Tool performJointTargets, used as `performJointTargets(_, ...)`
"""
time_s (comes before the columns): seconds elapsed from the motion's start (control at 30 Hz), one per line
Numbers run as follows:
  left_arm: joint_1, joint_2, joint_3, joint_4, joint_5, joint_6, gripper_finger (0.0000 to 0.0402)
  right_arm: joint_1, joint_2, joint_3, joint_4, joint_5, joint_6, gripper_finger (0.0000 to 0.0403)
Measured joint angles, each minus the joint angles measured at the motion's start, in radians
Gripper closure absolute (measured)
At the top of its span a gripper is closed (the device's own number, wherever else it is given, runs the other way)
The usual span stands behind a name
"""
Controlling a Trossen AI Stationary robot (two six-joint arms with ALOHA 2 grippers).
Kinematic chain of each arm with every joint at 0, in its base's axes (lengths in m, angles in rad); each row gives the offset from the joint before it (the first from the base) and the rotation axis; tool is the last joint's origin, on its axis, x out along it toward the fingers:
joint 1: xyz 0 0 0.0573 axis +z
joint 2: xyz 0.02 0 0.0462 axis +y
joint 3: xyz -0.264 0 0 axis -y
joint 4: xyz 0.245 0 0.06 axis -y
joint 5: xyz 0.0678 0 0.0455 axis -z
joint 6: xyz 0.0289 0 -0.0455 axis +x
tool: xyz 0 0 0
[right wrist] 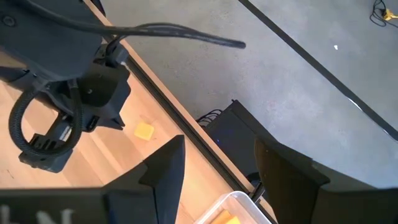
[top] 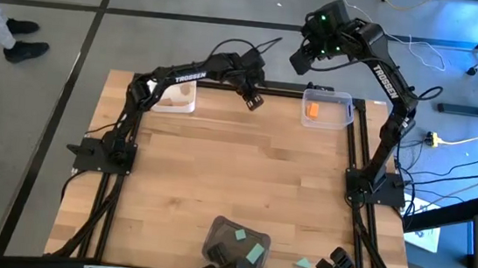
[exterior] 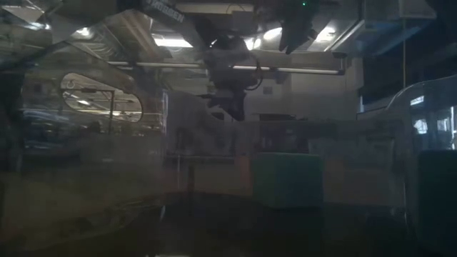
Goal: Sort & place blocks by color
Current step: Put the yellow block into the transparent bin
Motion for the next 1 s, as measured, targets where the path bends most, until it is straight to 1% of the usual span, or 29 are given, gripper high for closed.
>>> performJointTargets(0.17,0.009,0.000,0.000,0.001,0.002,-0.040,0.0400,0.000,0.000,0.000,0.000,-0.002,-0.001,0.0208)
performJointTargets(0.37,0.027,0.000,0.000,-0.029,0.006,-0.049,0.0401,0.000,0.002,0.000,-0.010,-0.035,-0.034,0.0208)
performJointTargets(0.47,0.042,-0.013,-0.002,-0.064,0.008,-0.028,0.0401,-0.003,0.014,0.000,-0.021,-0.047,-0.123,0.0208)
performJointTargets(0.53,0.059,-0.036,-0.002,-0.089,0.014,-0.009,0.0401,-0.006,0.028,0.000,-0.046,-0.091,-0.215,0.0208)
performJointTargets(0.67,0.106,-0.082,-0.002,-0.156,0.039,0.023,0.0401,-0.015,0.076,0.000,-0.077,-0.248,-0.381,0.0208)
performJointTargets(0.73,0.129,-0.110,-0.002,-0.175,0.041,0.035,0.0401,-0.015,0.108,0.000,-0.078,-0.292,-0.446,0.0208)
performJointTargets(0.8,0.151,-0.142,-0.002,-0.199,0.041,0.037,0.0401,-0.014,0.142,0.000,-0.080,-0.287,-0.497,0.0210)
performJointTargets(0.87,0.171,-0.169,-0.001,-0.211,0.042,0.038,0.0401,-0.016,0.172,0.000,-0.079,-0.244,-0.541,0.0219)
performJointTargets(0.93,0.189,-0.194,-0.002,-0.230,0.041,0.038,0.0401,-0.026,0.202,0.000,-0.079,-0.194,-0.571,0.0237)
performJointTargets(1.0,0.203,-0.217,-0.002,-0.233,0.042,0.038,0.0401,-0.041,0.229,0.000,-0.078,-0.188,-0.583,0.0263)
